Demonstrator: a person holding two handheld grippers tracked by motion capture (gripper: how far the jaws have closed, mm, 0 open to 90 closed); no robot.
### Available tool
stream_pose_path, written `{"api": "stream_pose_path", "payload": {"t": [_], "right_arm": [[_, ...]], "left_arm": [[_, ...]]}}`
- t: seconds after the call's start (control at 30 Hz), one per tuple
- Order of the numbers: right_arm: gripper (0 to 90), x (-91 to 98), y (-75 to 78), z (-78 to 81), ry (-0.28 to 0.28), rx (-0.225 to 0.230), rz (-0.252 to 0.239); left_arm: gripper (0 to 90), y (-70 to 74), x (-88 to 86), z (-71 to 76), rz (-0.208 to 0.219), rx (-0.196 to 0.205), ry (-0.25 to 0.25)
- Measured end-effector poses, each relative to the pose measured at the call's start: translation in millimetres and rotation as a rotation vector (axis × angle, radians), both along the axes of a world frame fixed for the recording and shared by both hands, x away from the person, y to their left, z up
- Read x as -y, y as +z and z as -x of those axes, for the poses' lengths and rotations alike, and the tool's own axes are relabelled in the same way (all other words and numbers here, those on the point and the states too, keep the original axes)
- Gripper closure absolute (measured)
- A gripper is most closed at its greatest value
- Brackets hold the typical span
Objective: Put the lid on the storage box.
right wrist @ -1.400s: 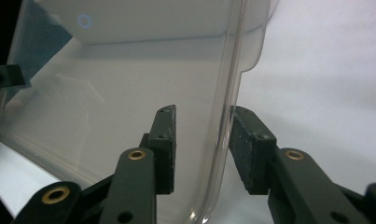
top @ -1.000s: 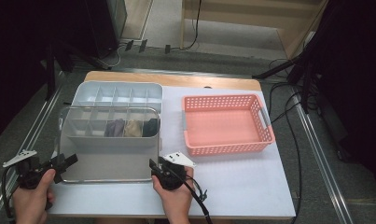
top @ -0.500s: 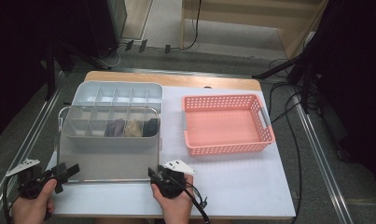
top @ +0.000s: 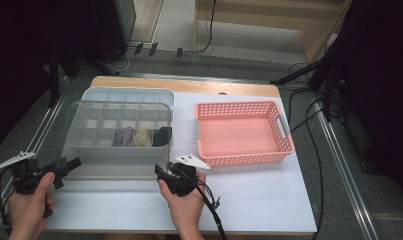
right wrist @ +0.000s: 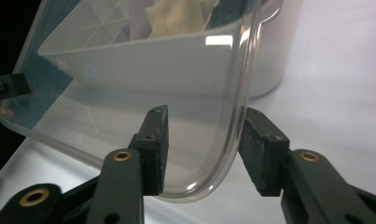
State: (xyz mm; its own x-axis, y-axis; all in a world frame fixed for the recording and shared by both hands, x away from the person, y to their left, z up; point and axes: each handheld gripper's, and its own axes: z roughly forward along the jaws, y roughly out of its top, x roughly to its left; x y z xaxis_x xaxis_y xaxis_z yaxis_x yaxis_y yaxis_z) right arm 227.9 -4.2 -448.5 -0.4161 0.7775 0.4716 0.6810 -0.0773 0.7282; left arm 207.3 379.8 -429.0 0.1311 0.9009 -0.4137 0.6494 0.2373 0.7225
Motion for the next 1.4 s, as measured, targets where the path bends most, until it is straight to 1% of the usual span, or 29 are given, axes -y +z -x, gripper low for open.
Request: {"api": "stream_pose_path", "payload": {"t": [0.03,0.07,0.1,0.13,0.17,0.2,0.23,0.27,0.33,0.37,0.43,0.47,0.5,0.57,0.6,0.63,0.67,0.77,0.8,0.83,0.87,0.97,1.0,1.1,1.2,1.27,1.3,1.37,1.4], "right_arm": [[52.5,-1.9,1.9,-2.8,-0.003,0.001,0.006],[50.8,-3.0,3.8,-5.6,-0.001,0.008,0.007],[48.9,-4.0,5.8,-7.0,-0.004,0.007,0.006],[46.1,-4.7,8.6,-9.7,-0.005,0.017,0.002],[43.8,-4.7,10.4,-12.3,-0.005,0.028,-0.002],[42.4,-4.2,11.9,-14.6,-0.002,0.027,-0.015],[41.5,-3.4,12.9,-16.3,0.004,0.022,-0.03],[40.8,-2.4,13.1,-17.7,0.013,0.022,-0.035],[40.1,-0.8,13.2,-17.6,0.026,0.017,-0.037],[39.5,0.5,12.8,-17.3,0.036,0.024,-0.038],[37.6,2.4,12.6,-15.5,0.041,0.03,-0.042],[35.2,3.1,12.8,-13.5,0.042,0.027,-0.038],[34.1,4.3,12.8,-11.8,0.042,0.04,-0.036],[32.7,6.7,14.1,-8.0,0.039,0.038,-0.033],[32.7,8.7,14.9,-5.2,0.038,0.036,-0.034],[33.2,10.9,15.3,-3.0,0.031,0.046,-0.032],[34.7,12.9,16.1,-0.2,0.022,0.039,-0.031],[45.8,16.6,15.5,5.7,0.023,0.024,-0.047],[48.8,16.0,14.7,6.3,0.037,0.028,-0.053],[49.9,14.9,14.8,7.3,0.035,0.024,-0.045],[53.9,13.9,15.1,8.0,0.017,0.034,-0.037],[60.3,14.3,16.3,7.5,0.0,0.065,-0.02],[60.3,14.2,17.1,6.8,-0.002,0.058,-0.023],[58.2,13.0,17.8,2.0,-0.005,0.063,-0.02],[53.0,10.3,16.0,-6.7,-0.007,0.04,-0.031],[51.8,7.6,14.7,-12.5,-0.008,0.023,-0.037],[51.7,6.1,14.4,-14.7,0.0,-0.001,-0.048],[52.0,4.8,12.7,-17.7,0.003,0.014,-0.027],[52.0,4.7,12.7,-18.2,0.002,0.009,-0.02]], "left_arm": [[34.9,1.1,-0.3,-3.9,0.007,0.006,0.006],[34.7,2.4,-0.8,-6.5,0.006,0.005,0.005],[34.5,4.2,-1.0,-10.7,0.008,0.001,0.004],[33.8,5.8,-0.5,-13.3,0.007,0.004,0.003],[33.3,7.8,-0.1,-15.0,-0.001,0.006,0.002],[33.1,9.9,0.4,-16.2,-0.011,0.014,0.007],[32.8,11.8,0.4,-16.9,-0.016,0.015,0.011],[33.4,13.0,-0.2,-17.2,-0.027,0.013,0.006],[34.2,14.4,-1.5,-14.9,-0.044,0.026,0.013],[34.3,14.5,-2.7,-13.4,-0.048,0.034,0.014],[33.6,14.9,-5.2,-8.3,-0.044,0.04,0.019],[33.4,14.6,-6.1,-5.3,-0.04,0.041,0.018],[33.3,13.7,-6.6,-2.5,-0.037,0.049,0.018],[34.2,12.4,-8.3,4.3,-0.017,0.044,-0.004],[35.5,11.5,-8.3,6.7,-0.015,0.047,-0.003],[35.8,11.2,-8.7,8.8,-0.011,0.042,-0.01],[36.5,11.0,-9.2,10.4,-0.009,0.036,-0.016],[38.8,10.6,-8.8,11.2,-0.004,0.028,-0.04],[40.9,10.8,-6.8,10.6,-0.002,0.024,-0.034],[40.7,11.0,-5.9,9.9,-0.016,0.021,-0.032],[40.6,11.1,-5.6,9.4,-0.015,0.021,-0.029],[41.2,11.8,-6.6,6.5,-0.004,0.02,-0.021],[41.2,12.0,-6.3,5.0,-0.002,0.023,-0.014],[41.0,14.1,-5.5,-1.2,-0.002,0.015,-0.012],[40.5,15.1,-4.8,-7.0,-0.008,0.009,0.0],[40.7,14.7,-4.2,-12.2,-0.02,0.007,0.01],[40.8,14.1,-4.1,-14.1,-0.02,0.007,0.016],[42.0,12.5,-4.1,-15.8,-0.022,0.009,0.014],[42.0,12.4,-4.5,-15.5,-0.022,0.008,0.011]]}}
